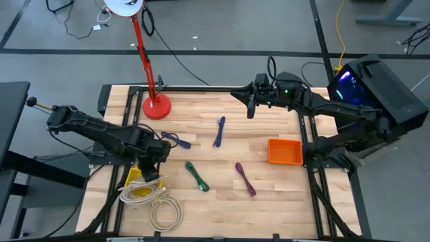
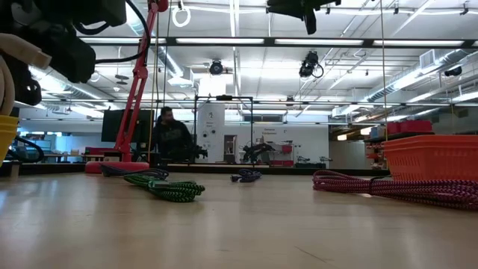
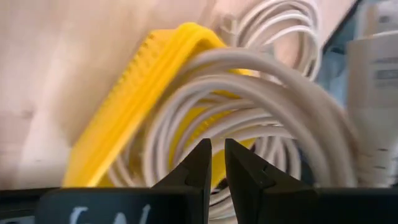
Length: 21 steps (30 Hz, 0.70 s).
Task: Pick & Place USB Port
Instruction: Put the light brown HDMI cable into the yellow bin, then adjust the yellow bin
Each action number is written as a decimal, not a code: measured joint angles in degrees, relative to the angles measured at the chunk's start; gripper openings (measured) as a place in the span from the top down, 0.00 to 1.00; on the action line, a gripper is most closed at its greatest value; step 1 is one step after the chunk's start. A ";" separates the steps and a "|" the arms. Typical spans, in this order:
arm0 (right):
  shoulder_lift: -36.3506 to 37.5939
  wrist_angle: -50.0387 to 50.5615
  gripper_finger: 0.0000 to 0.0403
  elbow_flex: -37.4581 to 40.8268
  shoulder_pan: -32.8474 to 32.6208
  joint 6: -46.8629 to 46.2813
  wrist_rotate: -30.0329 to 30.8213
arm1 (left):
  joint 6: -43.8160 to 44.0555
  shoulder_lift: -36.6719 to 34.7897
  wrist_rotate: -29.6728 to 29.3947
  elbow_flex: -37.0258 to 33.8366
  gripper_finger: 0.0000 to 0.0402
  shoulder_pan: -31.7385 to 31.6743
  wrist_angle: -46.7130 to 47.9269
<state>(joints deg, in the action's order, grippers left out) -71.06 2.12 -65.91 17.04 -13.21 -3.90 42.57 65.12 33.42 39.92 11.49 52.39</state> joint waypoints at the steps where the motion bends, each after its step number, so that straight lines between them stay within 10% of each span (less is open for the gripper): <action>1: -0.01 0.20 0.82 0.00 0.00 0.00 0.00 | -1.09 0.00 -0.54 0.00 0.88 -0.12 0.60; 21: 0.01 2.05 0.82 0.00 0.00 0.00 0.02 | -10.25 -0.02 -14.63 0.00 0.88 -0.13 9.56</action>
<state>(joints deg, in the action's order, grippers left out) -71.05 4.16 -65.91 17.04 -13.21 -3.88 32.32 65.10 18.79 39.92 11.35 61.95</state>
